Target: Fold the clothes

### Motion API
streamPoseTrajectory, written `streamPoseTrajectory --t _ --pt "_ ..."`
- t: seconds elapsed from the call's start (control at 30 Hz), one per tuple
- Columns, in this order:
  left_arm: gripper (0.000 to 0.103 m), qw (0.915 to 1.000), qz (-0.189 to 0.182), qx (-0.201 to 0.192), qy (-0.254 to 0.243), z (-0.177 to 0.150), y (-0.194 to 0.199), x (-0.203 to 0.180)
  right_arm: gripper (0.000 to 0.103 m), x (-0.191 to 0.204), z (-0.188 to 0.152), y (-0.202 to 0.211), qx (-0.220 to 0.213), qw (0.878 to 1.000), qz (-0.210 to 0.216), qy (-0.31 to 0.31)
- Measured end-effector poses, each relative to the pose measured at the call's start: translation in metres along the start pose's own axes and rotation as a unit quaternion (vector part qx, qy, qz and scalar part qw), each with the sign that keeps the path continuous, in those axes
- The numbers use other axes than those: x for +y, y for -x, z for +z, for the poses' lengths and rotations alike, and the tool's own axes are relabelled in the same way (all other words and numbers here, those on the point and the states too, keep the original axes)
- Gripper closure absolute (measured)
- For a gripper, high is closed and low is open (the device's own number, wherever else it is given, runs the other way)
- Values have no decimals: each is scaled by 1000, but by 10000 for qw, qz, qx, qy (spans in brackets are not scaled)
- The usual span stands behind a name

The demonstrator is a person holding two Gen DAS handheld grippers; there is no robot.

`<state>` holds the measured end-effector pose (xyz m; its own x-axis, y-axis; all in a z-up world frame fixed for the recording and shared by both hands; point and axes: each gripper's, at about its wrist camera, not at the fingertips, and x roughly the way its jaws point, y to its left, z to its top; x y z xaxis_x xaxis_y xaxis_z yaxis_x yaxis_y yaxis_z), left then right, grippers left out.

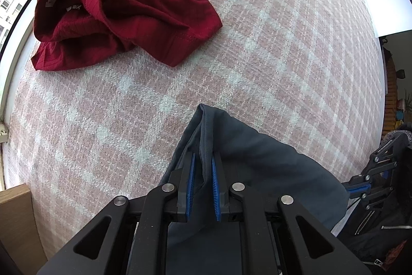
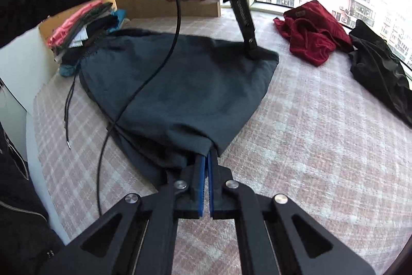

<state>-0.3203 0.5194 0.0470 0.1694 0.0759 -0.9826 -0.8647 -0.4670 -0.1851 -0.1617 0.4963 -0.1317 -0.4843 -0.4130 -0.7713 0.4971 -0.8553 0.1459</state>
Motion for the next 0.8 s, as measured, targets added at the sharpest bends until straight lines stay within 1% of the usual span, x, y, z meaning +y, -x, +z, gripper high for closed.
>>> streamPoseTrajectory --t 0.1,0.13,0.23,0.27,0.3,0.37,0.4,0.43,0.5,0.53,0.57,0.6,0.63,0.67,0.7,0.8 --pt "92 9999 -55 -37 89 -2 0 7 102 -3 -10 -1 261 9991 -321 64" --pt "92 9999 -84 -48 125 -2 -1 10 102 -3 -15 -9 434 9987 -283 33" --pt "92 9997 -94 -94 202 -3 0 18 102 3 -19 -12 501 9984 247 -37" --pt "92 9997 -91 -96 202 -4 2 20 102 6 -18 -11 493 9984 269 30" --pt "92 9998 -85 -80 174 -4 5 22 100 7 -17 -11 472 9988 95 110" --pt "89 9998 -81 -102 123 -6 11 26 80 6 -15 -13 509 9975 -435 213" --pt "87 9998 -87 -121 109 -9 17 25 61 6 -13 -14 527 9958 -700 264" --pt "83 9998 -67 -136 105 -13 25 22 59 5 -12 -15 520 9943 -878 318" --pt "82 9998 64 -169 95 -17 34 26 59 6 -10 -20 426 9958 -710 382" --pt "80 9997 120 -194 96 -18 38 27 59 5 -9 -26 402 9965 -626 371" --pt "74 9995 164 -231 110 -18 42 34 59 4 -7 -31 378 9974 -513 352" --pt "72 9993 226 -267 134 -16 45 42 63 4 -7 -35 382 9983 -320 286" --pt "72 9989 312 -300 164 -17 50 46 96 2 -7 -39 448 9988 -110 151" --pt "72 9985 373 -341 185 -17 54 49 99 0 -8 -41 483 9988 62 39" --pt "72 9985 338 -401 168 -17 58 48 99 -1 -9 -39 441 9989 141 -16" --pt "72 9983 -40 -581 -31 -21 66 26 100 -9 -14 -28 376 9983 374 -234"
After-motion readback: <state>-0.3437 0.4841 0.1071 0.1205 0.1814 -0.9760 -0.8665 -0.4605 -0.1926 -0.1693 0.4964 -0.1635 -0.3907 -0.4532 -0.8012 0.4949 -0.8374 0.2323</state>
